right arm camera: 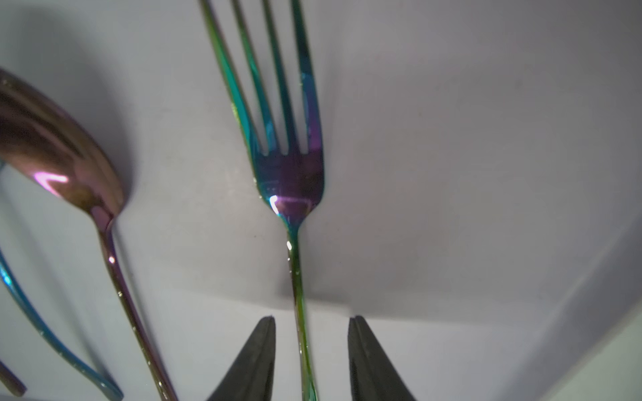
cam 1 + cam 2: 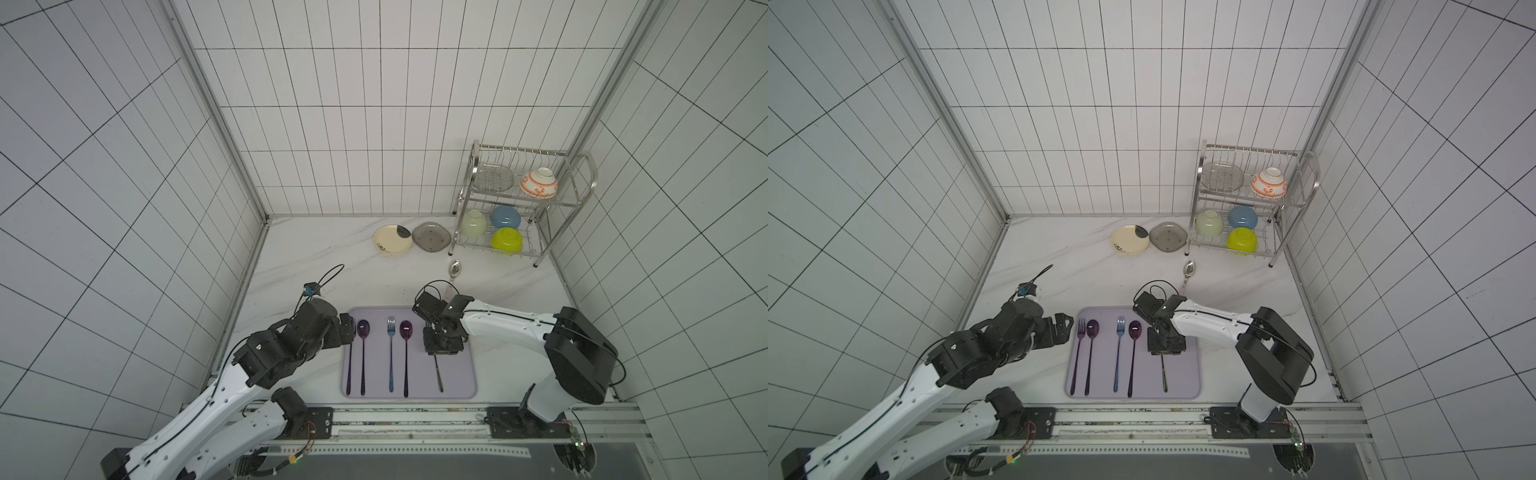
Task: Set the spoon and fork side by side
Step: Adjust the fork on the tray.
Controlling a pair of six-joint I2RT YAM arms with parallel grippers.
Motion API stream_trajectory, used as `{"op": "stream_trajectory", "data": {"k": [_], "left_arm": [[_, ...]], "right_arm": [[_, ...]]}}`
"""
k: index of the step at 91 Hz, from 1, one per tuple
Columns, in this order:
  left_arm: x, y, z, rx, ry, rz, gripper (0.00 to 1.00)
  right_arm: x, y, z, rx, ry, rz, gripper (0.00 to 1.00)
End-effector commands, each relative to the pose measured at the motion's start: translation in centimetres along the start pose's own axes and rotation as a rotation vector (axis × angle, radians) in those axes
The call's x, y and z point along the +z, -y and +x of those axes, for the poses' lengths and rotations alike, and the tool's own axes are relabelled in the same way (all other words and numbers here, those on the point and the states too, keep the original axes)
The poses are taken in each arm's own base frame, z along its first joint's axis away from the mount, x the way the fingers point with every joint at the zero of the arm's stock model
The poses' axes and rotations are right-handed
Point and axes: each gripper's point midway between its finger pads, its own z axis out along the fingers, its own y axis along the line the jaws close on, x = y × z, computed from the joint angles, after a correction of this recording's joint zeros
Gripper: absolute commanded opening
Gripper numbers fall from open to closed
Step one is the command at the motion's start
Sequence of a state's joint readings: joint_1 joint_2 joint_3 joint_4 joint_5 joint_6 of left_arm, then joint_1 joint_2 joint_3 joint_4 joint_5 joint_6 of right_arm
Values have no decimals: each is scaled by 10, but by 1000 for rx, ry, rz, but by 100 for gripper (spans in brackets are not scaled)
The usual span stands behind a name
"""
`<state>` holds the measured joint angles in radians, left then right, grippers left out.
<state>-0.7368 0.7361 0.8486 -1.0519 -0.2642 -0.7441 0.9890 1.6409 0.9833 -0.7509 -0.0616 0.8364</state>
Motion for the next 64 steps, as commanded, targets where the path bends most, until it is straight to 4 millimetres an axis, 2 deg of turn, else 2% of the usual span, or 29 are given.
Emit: {"op": "stream_trajectory", "data": {"k": [1, 19, 33, 52, 64], "left_arm": [[-1, 1, -2, -8, 6, 5, 98], [-2, 0, -1, -8, 8, 6, 98], [-2, 0, -2, -12, 11, 4, 98], [-2, 0, -1, -11, 8, 5, 98], [-1, 0, -1, -11, 5, 2, 98]], "right_arm": [[3, 4, 1, 51, -13, 45, 33], [14, 5, 8, 119, -50, 20, 18], [18, 14, 12, 160, -67, 30, 9], [16, 18, 14, 177, -67, 27, 7], [13, 20, 15, 125, -76, 56, 8]]}}
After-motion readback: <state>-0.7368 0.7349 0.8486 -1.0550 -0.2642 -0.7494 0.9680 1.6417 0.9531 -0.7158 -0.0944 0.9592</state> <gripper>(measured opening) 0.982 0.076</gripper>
